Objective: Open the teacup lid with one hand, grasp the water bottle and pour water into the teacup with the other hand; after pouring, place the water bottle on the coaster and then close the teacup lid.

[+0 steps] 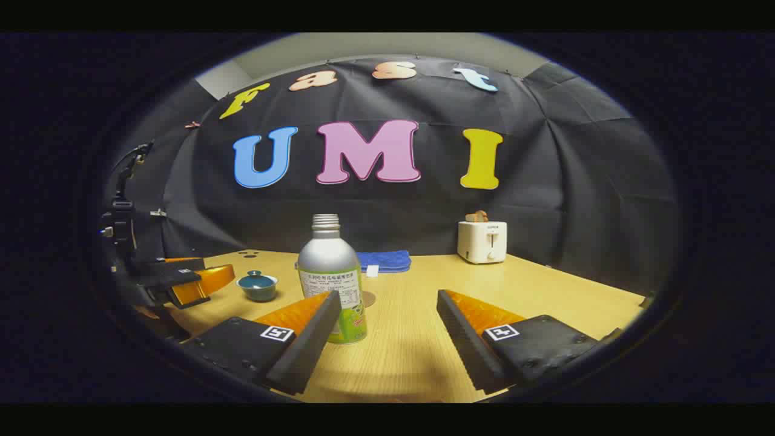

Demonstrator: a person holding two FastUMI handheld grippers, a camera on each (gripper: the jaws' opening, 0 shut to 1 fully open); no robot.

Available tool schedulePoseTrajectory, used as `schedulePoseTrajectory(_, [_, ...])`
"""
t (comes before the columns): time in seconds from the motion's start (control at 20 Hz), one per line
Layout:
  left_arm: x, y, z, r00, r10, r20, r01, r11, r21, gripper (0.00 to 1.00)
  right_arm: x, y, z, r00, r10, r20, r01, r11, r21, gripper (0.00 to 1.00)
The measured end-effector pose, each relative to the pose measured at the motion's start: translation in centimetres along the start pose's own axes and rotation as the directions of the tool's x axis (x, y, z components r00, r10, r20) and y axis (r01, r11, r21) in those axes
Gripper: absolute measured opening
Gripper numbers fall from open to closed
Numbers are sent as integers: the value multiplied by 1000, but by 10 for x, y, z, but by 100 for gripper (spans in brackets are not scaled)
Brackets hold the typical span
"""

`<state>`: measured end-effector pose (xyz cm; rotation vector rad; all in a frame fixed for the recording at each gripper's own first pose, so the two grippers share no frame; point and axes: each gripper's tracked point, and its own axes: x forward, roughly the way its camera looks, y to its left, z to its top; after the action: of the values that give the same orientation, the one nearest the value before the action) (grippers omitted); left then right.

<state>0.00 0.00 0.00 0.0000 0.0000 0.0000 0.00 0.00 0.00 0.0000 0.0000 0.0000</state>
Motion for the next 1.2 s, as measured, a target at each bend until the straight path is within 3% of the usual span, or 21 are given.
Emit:
schedulePoseTrajectory(0.7, [1, -6, 0, 999, -32, 4, 32, 999, 0, 96, 2, -2, -1, 1000, -3, 3, 3, 1000, -1, 98])
schedulePoseTrajectory(1.2, [3, -8, -1, 999, -48, 4, 48, 999, 1, 96, 2, 8, -1, 999, 49, 1, -49, 999, 2, 98])
